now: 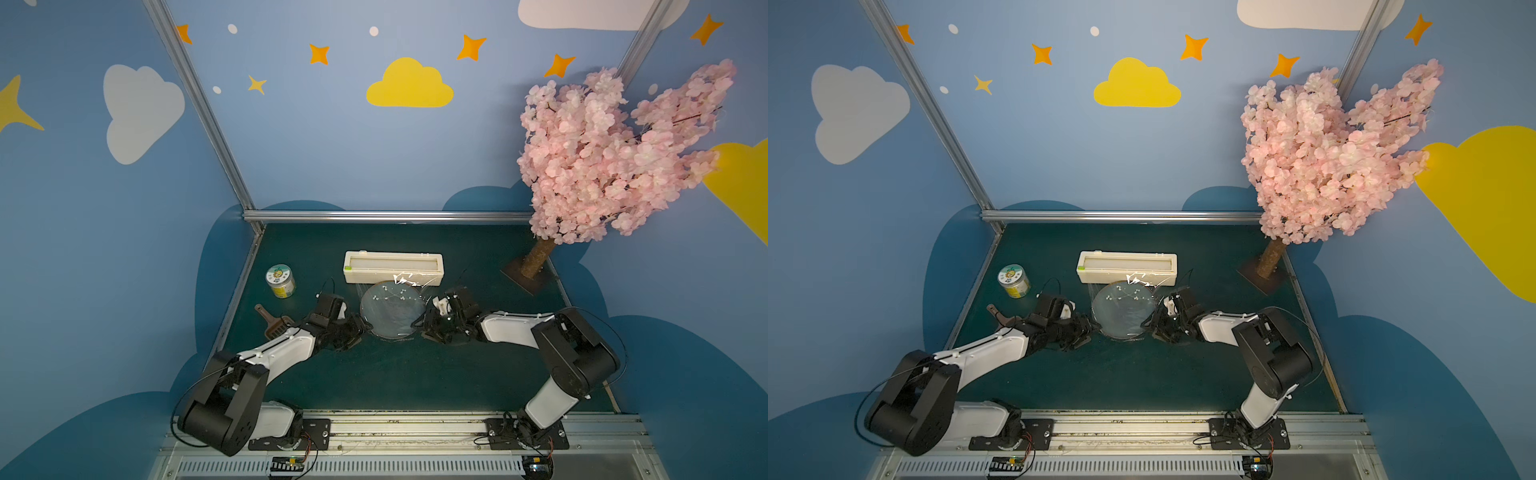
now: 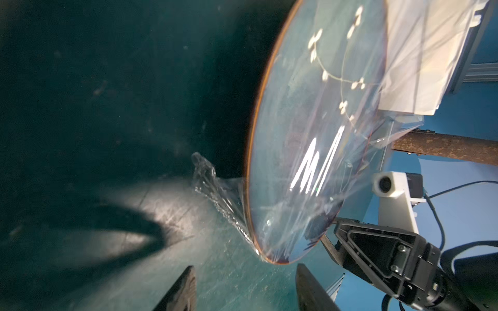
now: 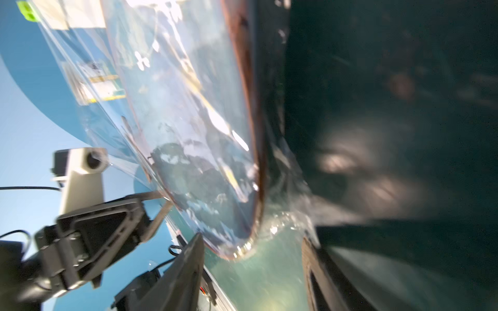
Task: Wrap the plate with plastic wrap
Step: Pick up the plate at the center of the board.
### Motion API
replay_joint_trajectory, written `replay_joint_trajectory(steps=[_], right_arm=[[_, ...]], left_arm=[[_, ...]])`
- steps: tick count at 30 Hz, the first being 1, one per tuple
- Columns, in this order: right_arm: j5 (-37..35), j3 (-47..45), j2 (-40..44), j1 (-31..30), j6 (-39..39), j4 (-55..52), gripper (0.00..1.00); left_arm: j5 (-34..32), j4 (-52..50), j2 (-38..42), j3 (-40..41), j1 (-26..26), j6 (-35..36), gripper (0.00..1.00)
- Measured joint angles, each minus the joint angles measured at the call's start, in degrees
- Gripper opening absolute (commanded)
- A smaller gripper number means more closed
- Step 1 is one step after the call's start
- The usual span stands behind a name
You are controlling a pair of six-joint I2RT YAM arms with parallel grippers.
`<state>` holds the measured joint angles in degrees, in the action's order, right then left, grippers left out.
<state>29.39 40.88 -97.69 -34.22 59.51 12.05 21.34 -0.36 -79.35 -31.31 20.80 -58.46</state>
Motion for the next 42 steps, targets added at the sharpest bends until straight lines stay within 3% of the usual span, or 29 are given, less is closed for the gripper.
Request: replay_joint_trajectory(steps=[8,13,21,24,25,27,30,37,42], right_arm=[[-1.9,0.0,-5.1,-1.9,8.1,12.1,0.39],[-3.5,-0.2,-5.5,-2.1,10.8,13.0,0.28],[-4.2,-0.2,-5.6,-2.3,11.0,12.9,0.22],[-4.5,-0.2,-5.5,-2.3,10.6,12.2,0.16],[-4.5,-0.2,-5.4,-2.3,10.7,12.0,0.15],[-4.4,0.1,-4.0,-1.9,10.6,11.5,0.09],[-5.0,1.3,-1.5,-1.9,9.1,9.7,0.06],[-4.9,1.9,-0.8,-0.9,6.5,5.6,0.06],[-4.8,1.7,-0.7,-0.7,6.1,5.7,0.06]], left_arm=[[1.0,10.5,-8.9,-0.8,0.0,-3.2,0.44],[1.7,17.9,-12.9,-0.9,0.7,-5.5,0.35],[1.3,21.9,-15.4,-0.8,1.7,-7.9,0.22],[0.9,21.9,-15.3,-0.8,1.9,-8.0,0.24],[0.7,21.8,-15.1,-0.8,2.0,-8.1,0.3],[0.7,20.7,-13.9,-0.8,2.2,-7.8,0.53],[-0.2,14.7,-9.3,-1.4,2.7,-5.4,0.67],[-1.6,-0.2,2.1,-5.9,-1.2,3.3,0.58],[0.7,-0.9,1.6,-9.5,-6.4,7.3,0.49]])
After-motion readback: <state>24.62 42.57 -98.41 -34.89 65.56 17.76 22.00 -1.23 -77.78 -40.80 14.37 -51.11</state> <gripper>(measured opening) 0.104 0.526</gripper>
